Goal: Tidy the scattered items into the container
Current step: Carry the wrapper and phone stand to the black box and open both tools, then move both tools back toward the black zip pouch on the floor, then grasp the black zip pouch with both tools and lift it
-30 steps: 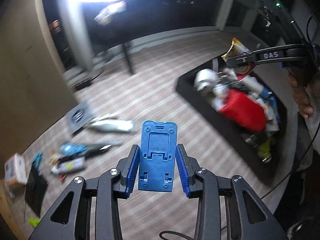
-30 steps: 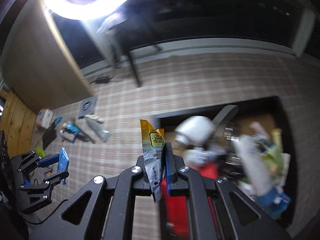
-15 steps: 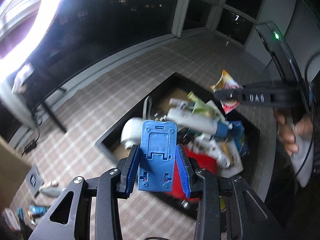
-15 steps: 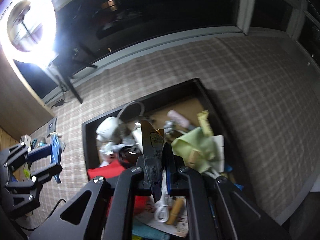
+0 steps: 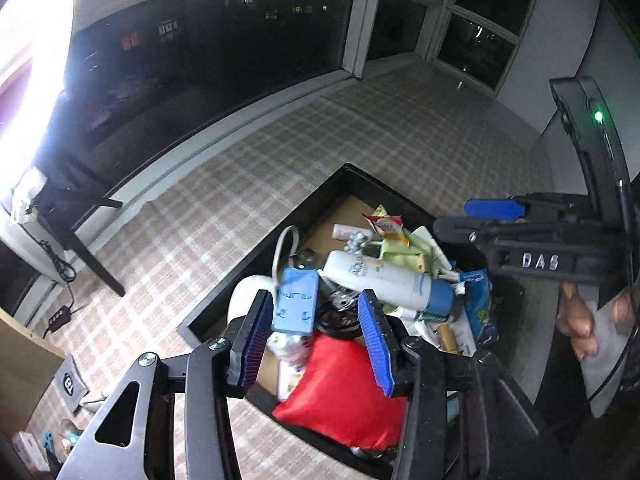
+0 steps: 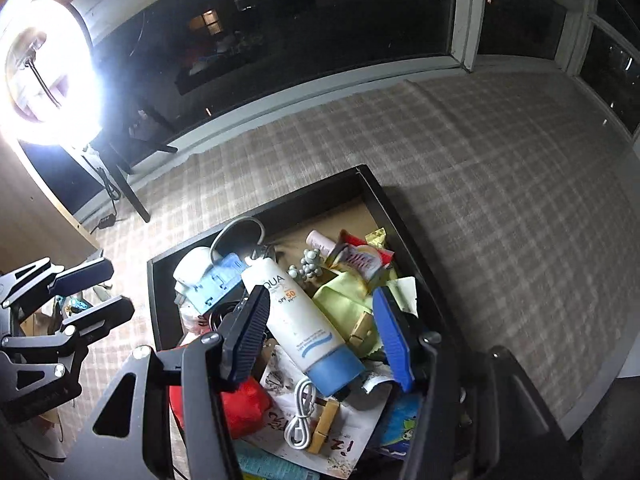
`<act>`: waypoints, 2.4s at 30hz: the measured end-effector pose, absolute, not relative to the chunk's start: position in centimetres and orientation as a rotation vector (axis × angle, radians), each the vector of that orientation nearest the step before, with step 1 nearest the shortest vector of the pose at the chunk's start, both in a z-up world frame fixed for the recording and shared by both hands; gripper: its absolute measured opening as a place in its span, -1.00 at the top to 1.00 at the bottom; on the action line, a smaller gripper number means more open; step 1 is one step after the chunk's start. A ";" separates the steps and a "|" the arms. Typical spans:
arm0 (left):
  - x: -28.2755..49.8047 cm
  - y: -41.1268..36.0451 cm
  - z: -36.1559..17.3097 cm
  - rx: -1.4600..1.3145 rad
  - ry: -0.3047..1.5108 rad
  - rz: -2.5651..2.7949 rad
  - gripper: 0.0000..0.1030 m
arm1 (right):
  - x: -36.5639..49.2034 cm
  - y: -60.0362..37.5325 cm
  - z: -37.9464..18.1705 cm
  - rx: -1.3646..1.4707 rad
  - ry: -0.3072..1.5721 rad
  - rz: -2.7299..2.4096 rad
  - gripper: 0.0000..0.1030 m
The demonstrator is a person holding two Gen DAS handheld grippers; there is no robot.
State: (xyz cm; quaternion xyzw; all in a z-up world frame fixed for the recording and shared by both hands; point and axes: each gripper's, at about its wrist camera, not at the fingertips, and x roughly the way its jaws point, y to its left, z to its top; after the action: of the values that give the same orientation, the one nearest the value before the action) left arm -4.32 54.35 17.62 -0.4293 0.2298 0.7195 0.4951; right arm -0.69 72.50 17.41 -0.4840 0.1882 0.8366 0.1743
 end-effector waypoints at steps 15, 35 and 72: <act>-6.2 43.8 17.2 -1.108 0.488 1.889 0.18 | -3.4 65.6 17.6 -1.431 0.436 2.528 -0.03; -15.0 12.2 11.7 -1.457 0.116 2.386 0.12 | -10.3 44.2 15.7 -1.656 0.111 2.897 -0.03; -25.0 -2.9 0.0 -1.838 -0.491 2.424 -0.02 | -27.2 14.0 3.0 -2.287 -0.039 2.933 0.16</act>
State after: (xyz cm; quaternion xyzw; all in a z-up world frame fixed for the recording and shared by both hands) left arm -24.96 -2.90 0.03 -0.5961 -0.1593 0.7863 0.0299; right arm -27.18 14.01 3.00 -0.5894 -0.0100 0.7559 -0.2848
